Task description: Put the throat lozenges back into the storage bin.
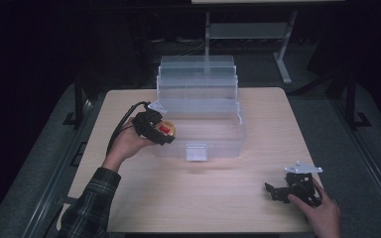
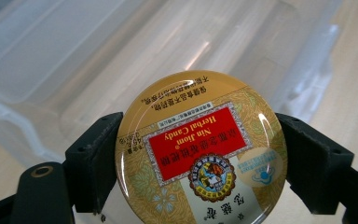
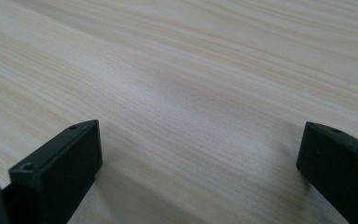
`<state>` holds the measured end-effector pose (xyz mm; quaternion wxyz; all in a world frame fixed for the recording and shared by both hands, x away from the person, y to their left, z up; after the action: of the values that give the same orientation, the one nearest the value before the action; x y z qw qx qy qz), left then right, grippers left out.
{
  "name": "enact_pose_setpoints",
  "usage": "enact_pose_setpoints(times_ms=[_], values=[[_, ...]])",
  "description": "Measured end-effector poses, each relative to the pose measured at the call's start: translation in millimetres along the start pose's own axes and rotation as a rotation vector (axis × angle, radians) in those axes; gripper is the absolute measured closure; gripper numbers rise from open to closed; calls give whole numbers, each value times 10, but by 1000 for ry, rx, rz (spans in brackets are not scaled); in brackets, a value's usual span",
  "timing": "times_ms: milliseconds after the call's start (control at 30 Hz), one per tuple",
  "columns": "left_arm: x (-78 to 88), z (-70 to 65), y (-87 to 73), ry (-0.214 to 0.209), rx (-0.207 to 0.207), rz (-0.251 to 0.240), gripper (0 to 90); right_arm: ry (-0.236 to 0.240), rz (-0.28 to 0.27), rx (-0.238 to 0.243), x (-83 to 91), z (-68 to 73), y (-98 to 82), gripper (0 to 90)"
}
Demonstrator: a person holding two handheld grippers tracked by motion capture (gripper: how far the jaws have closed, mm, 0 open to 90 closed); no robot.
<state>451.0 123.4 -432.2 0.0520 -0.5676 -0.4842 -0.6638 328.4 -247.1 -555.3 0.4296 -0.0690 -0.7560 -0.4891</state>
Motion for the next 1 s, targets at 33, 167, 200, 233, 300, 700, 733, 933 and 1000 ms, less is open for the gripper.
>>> enact_pose_setpoints(times_ms=[33, 167, 200, 233, 300, 700, 733, 933, 1000], values=[[2, 11, 15, 2, 10, -7, 196, 0, 0, 0, 0, 0, 0, 0], [2, 87, 41, 24, 15, 0, 196, 0, 0, 0, 0, 0, 0, 0], [1, 99, 41, 27, 18, 3, 196, 0, 0, 0, 0, 0, 0, 0], [-2, 118, 48, 31, 18, -1, 196, 0, 0, 0, 0, 0, 0, 0], [-3, 147, 57, 34, 31, -8, 196, 0, 0, 0, 0, 0, 0, 0], [-64, 235, 28, 41, 53, 11, 195, 0, 0, 0, 0, 0, 0, 0], [-66, 234, 28, 39, 53, 10, 194, 0, 0, 0, 0, 0, 0, 0], [-70, 226, 45, 31, 48, -3, 184, 0, 0, 0, 0, 0, 0, 0], [-59, 220, 57, 28, 48, -10, 183, 0, 0, 0, 0, 0, 0, 0]])
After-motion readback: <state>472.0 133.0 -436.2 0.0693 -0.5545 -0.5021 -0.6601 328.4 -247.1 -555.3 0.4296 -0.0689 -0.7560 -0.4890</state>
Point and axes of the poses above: each handheld gripper's, and its own axes: x roughly backward along the jaws, y roughly out of its top, z roughly to its left, the point moved 10 cm from there along -x, roughly forward along the jaws, and after that the axes turned 15 degrees about x, right-handed, at the moved point
